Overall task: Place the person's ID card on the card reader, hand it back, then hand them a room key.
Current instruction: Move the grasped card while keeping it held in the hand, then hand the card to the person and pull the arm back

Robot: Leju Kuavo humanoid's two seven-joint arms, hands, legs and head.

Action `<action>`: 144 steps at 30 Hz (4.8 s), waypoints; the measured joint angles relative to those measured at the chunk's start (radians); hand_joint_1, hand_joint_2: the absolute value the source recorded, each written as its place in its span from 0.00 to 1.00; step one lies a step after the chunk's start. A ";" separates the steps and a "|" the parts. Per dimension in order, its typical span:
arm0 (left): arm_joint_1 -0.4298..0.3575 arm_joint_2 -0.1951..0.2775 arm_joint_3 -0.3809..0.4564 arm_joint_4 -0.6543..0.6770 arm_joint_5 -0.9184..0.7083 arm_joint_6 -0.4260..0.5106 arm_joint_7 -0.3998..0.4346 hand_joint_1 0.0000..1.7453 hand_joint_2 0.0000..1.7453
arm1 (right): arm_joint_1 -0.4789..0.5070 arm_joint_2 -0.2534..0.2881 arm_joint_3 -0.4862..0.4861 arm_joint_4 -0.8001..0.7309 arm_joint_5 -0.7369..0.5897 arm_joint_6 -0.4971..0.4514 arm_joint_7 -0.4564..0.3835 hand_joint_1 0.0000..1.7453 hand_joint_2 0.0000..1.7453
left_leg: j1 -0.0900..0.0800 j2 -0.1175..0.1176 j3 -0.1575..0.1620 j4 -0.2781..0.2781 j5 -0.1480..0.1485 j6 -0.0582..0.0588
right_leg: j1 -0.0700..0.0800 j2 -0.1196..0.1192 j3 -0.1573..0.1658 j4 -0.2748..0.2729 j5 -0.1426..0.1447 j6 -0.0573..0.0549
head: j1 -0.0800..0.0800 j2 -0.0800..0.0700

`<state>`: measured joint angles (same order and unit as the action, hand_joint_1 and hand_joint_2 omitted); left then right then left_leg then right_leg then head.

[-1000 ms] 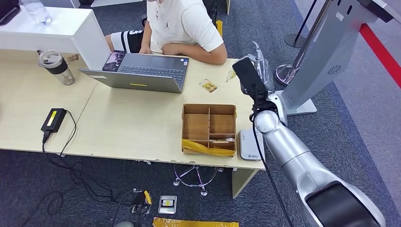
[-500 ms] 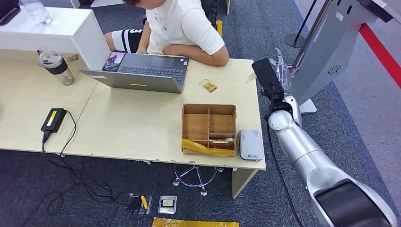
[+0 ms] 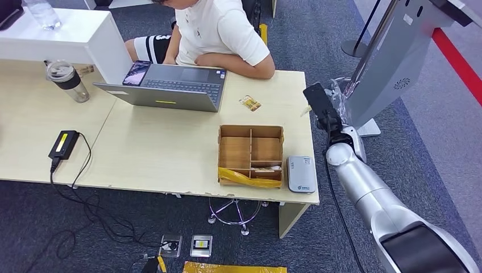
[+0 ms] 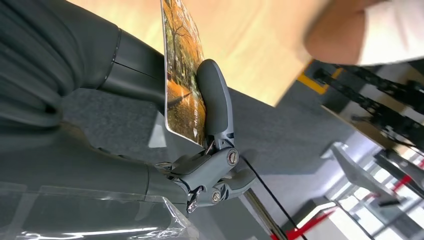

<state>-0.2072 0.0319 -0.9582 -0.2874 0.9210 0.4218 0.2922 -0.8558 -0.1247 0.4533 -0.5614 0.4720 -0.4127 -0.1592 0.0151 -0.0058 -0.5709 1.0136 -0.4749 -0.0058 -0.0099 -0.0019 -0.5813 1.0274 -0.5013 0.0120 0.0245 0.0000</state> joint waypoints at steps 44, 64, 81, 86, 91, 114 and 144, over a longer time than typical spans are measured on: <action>0.034 0.012 -0.155 0.017 0.071 0.071 -0.230 0.00 1.00 | 0.291 -0.185 -0.004 0.033 0.042 -0.111 -0.005 1.00 1.00 | -0.001 0.000 -0.001 0.000 -0.001 0.001 | -0.001 -0.001 0.000 0.000 0.000 0.000 | 0.000 0.000; 0.033 -0.002 -0.159 0.026 0.084 0.077 -0.232 0.00 1.00 | 0.251 -0.154 -0.058 -0.126 0.000 -0.037 -0.064 1.00 1.00 | 0.000 -0.001 -0.001 0.000 0.000 0.001 | -0.001 -0.002 0.001 0.000 0.000 0.000 | 0.000 0.000; 0.033 -0.015 -0.162 0.029 0.098 0.096 -0.228 0.00 1.00 | 0.244 -0.121 -0.037 -0.128 0.010 0.039 -0.036 1.00 1.00 | 0.000 -0.001 -0.001 0.000 0.000 0.001 | -0.001 -0.002 0.001 0.000 0.000 0.000 | 0.000 0.000; 0.033 -0.018 -0.162 0.030 0.102 0.098 -0.224 0.00 1.00 | 0.244 -0.114 -0.025 -0.097 0.018 0.051 -0.030 1.00 1.00 | -0.001 -0.001 -0.001 0.000 0.000 0.001 | -0.001 -0.002 0.001 0.000 0.000 0.000 | 0.000 0.000; 0.033 -0.018 -0.162 0.030 0.105 0.097 -0.218 0.00 1.00 | 0.245 -0.106 -0.003 -0.065 0.044 0.076 -0.010 1.00 1.00 | 0.000 -0.001 -0.001 0.000 0.000 0.001 | -0.001 -0.002 0.001 0.000 0.000 0.000 | 0.000 0.000; 0.033 -0.005 -0.174 0.034 0.105 0.044 -0.207 0.00 1.00 | 0.221 -0.089 0.059 0.061 0.110 0.156 0.045 1.00 1.00 | 0.000 0.001 0.003 0.000 0.000 0.001 | 0.000 0.000 0.004 0.000 0.000 0.000 | 0.000 0.000; 0.031 0.007 -0.183 0.038 0.127 0.064 -0.185 0.00 1.00 | 0.044 -0.055 -0.098 -0.180 -0.243 -0.020 -0.125 1.00 1.00 | -0.001 0.000 0.001 0.000 0.000 0.001 | -0.001 0.000 0.003 0.001 0.001 0.001 | 0.000 0.000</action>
<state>-0.1767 0.0392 -1.1416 -0.2498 1.0485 0.4863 0.1071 -0.8120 -0.1800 0.3552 -0.7413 0.2287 -0.4323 -0.2843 0.0145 -0.0054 -0.5696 1.0134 -0.4750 -0.0051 -0.0106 -0.0022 -0.5780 1.0280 -0.5008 0.0127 0.0246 0.0000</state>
